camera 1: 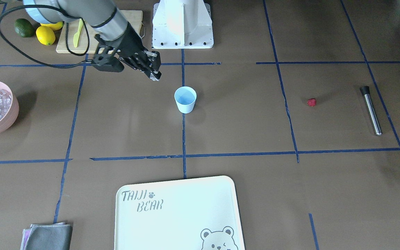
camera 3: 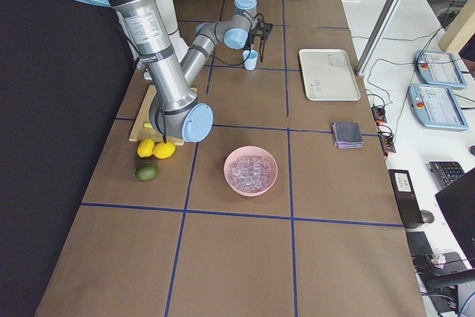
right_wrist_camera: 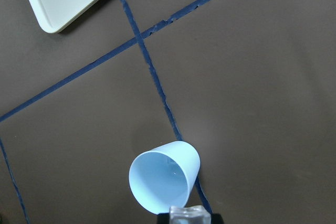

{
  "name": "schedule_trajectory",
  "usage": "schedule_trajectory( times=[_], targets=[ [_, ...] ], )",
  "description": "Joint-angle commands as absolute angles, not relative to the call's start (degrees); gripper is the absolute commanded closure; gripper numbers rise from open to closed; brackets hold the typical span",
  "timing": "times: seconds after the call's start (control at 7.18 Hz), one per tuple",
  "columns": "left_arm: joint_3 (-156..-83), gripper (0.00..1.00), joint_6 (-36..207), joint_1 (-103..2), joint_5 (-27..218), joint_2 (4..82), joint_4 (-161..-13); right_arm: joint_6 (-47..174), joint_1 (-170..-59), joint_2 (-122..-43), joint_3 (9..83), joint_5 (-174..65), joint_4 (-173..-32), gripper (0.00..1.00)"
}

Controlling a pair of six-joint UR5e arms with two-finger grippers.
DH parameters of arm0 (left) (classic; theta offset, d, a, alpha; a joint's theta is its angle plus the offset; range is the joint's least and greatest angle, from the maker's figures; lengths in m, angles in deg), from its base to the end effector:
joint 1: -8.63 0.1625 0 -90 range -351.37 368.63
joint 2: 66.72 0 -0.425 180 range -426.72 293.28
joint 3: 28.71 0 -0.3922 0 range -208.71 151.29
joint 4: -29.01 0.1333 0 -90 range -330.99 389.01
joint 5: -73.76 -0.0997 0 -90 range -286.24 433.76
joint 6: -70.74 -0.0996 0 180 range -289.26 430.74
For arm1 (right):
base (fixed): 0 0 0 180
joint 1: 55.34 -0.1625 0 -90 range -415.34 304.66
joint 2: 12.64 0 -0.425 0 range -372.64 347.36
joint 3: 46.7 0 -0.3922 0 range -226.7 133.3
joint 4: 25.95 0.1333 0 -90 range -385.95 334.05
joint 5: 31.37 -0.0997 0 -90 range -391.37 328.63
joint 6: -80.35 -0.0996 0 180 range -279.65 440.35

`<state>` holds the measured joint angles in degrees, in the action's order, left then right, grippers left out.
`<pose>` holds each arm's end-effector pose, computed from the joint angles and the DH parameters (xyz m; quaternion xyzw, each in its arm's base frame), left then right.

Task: Mash ice and strawberries in cup
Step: 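Carry the ice cube to the white cup and release it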

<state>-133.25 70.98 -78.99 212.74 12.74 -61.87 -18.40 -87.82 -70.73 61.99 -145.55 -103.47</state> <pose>-0.0407 -0.4205 0.6096 0.0293 0.4149 0.0346 0.9087 -0.4563 -0.4001 0.1724 -0.0695 -0.5373 0.1909 0.8186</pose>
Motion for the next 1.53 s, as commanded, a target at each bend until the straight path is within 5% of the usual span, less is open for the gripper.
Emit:
schedule_trajectory(
  times=[0.0, 0.28, 0.42, 0.56, 0.7, 1.11, 1.39],
  targets=[
    [-133.3, 0.0, 71.01, -78.99, 212.8, 12.73, -61.87, -18.97, -84.0, -63.63, 53.35, -140.8, -104.44, 1.0],
    [-133.47, 0.0, 71.01, -78.99, 212.72, 12.73, -61.96, -18.88, -82.95, -62.82, 51.3, -140.71, -104.53, 0.99],
    [-133.47, 0.0, 71.01, -78.99, 212.8, 12.73, -61.87, -18.79, -82.42, -63.08, 51.3, -140.7, -104.53, 0.84],
    [-133.47, 0.0, 71.01, -78.99, 212.72, 12.73, -61.87, -18.62, -82.41, -63.09, 51.3, -140.62, -104.53, 0.18],
    [-133.47, 0.0, 71.01, -78.99, 212.8, 12.64, -61.87, -18.36, -82.41, -63.35, 51.38, -140.62, -104.61, 0.01],
    [-133.47, 0.0, 70.92, -78.99, 212.72, 12.64, -61.87, -18.0, -85.55, -64.57, 53.13, -143.23, -105.49, 0.01],
    [-133.47, 0.0, 70.92, -78.99, 212.8, 12.56, -61.87, -7.97, -93.45, -75.24, 61.1, -149.81, -106.46, 0.01]
  ],
)
